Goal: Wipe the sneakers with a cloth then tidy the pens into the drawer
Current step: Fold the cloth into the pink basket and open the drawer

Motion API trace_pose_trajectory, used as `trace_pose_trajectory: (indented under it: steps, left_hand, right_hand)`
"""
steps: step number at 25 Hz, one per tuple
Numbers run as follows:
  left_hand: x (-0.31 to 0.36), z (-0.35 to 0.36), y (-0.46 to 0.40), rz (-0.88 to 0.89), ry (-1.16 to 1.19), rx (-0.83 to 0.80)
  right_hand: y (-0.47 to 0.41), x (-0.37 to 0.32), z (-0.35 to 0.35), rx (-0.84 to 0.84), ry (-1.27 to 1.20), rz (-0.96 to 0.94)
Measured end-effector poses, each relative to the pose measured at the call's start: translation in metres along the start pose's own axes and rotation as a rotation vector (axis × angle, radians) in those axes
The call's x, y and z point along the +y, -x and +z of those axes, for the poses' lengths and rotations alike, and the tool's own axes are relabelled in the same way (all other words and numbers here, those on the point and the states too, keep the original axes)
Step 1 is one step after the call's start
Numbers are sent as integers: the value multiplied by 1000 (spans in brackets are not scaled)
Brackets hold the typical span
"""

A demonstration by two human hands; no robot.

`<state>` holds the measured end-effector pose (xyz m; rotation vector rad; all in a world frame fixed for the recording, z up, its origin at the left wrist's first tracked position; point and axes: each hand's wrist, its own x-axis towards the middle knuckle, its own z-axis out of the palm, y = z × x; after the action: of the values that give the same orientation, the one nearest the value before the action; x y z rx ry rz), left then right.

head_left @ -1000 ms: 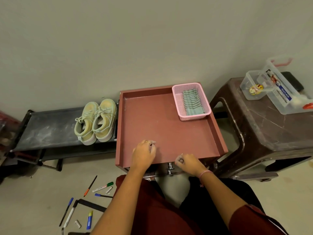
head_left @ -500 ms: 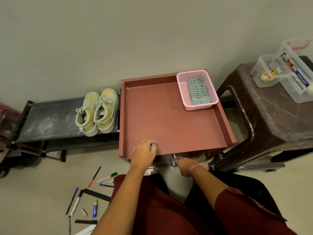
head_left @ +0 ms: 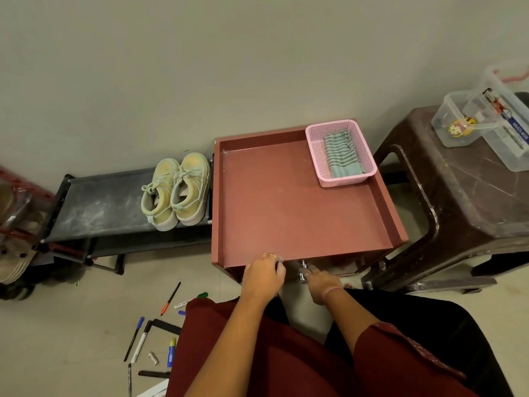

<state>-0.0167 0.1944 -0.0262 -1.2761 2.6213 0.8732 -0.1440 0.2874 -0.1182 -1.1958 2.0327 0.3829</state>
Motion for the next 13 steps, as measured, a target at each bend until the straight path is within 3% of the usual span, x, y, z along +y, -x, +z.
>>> trace_pose_trajectory:
  steps: [10,13]
  left_hand:
    - [-6,11,35,99,-49,53]
    - [-9,8,41,113,-60,78]
  right_hand:
    - [10,-4,2,40,38,16]
    - [20,-10,9,-26,83,13]
